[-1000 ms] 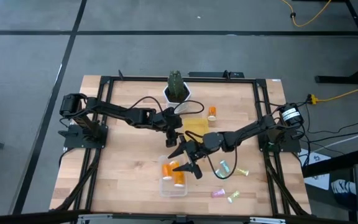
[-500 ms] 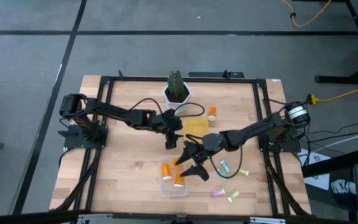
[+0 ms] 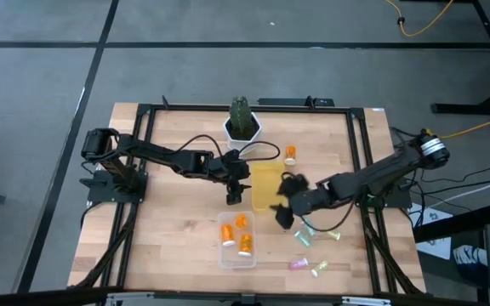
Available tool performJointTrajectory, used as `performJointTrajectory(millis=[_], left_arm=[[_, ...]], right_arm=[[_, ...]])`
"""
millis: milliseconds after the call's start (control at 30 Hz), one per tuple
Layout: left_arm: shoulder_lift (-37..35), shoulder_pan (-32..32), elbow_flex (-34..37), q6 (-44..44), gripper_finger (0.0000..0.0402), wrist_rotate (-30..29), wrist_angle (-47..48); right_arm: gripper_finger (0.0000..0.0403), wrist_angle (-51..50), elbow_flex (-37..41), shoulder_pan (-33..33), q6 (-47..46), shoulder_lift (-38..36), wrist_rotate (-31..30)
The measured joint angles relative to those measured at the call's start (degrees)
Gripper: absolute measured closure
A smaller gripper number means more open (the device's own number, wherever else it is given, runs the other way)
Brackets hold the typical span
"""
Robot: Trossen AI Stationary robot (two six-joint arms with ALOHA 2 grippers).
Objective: Pick and place medicine bottles into bin by pill shape (circle, oval)
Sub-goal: Put the large orange pill bottle into the transparent bin
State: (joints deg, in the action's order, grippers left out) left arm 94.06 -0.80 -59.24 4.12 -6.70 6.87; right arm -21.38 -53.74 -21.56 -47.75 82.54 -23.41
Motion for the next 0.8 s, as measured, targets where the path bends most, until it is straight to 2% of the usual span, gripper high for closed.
performJointTrajectory(millis=[133, 300, 467, 800], left_arm=[[0.01, 0.02, 0.01, 0.26, 0.019, -0.03, -0.16], [0.0, -0.12, 0.0, 0.4, 0.019, -0.04, -1.4], [0.0, -0.58, 0.0, 0.32, 0.019, -0.07, -1.68], [0.0, -3.55, 0.01, -0.19, 0.019, -0.05, -2.07]], right_arm=[[0.0118, -8.03, 0.0, 0.66, -7.54, -2.17, -9.69], [0.0118, -13.47, 0.0, 5.42, -12.99, -3.2, -15.41], [0.0118, -17.36, 0.0, 12.19, -13.37, -3.25, -15.15], [0.0118, -16.05, 3.68, 25.32, -12.16, -3.03, -5.82]])
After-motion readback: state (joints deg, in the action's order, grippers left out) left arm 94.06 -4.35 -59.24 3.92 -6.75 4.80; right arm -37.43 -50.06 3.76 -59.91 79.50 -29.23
